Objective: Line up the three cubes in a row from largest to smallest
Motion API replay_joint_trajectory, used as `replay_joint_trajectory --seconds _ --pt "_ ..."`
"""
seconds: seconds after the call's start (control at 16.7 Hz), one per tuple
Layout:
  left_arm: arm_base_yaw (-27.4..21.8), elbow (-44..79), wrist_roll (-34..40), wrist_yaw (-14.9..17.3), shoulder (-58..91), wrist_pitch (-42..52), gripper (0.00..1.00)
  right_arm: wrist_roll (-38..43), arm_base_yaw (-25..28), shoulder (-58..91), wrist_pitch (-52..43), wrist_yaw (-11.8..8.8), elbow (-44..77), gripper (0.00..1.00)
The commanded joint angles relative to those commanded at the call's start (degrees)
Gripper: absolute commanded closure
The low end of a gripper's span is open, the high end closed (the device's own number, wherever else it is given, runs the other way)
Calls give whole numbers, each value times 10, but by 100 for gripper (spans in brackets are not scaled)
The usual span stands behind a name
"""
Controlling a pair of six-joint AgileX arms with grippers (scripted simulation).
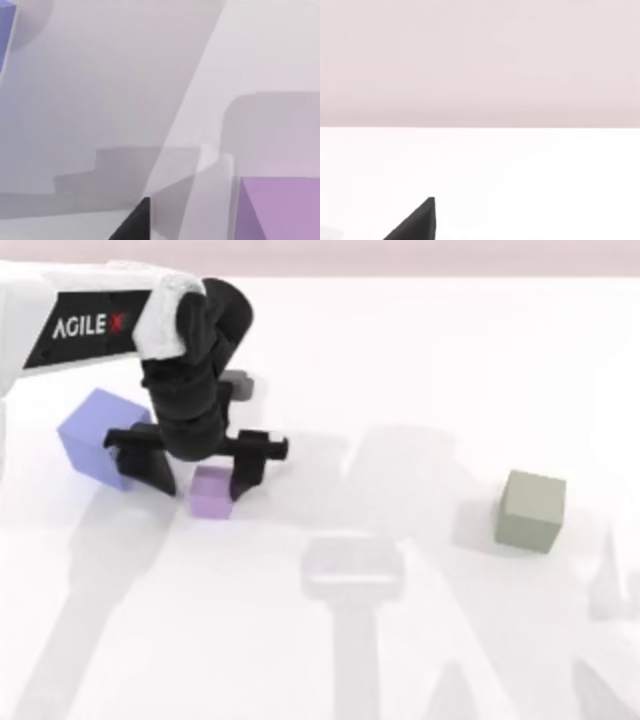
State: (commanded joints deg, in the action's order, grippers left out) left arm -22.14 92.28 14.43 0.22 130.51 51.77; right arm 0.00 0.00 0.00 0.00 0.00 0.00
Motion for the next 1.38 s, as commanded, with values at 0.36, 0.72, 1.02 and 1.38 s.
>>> replay_joint_trajectory --seconds 0.36,0.72,1.02,1.38 --pt "0 0 0 0 0 0 100 0 0 0 0 0 0 0" --pt "0 0 0 0 0 0 100 0 0 0 0 0 0 0" --pt "4 37 -3 -5 -31 49 100 0 0 0 0 0 0 0" --pt "12 101 -2 -5 -63 144 100 0 0 0 0 0 0 0"
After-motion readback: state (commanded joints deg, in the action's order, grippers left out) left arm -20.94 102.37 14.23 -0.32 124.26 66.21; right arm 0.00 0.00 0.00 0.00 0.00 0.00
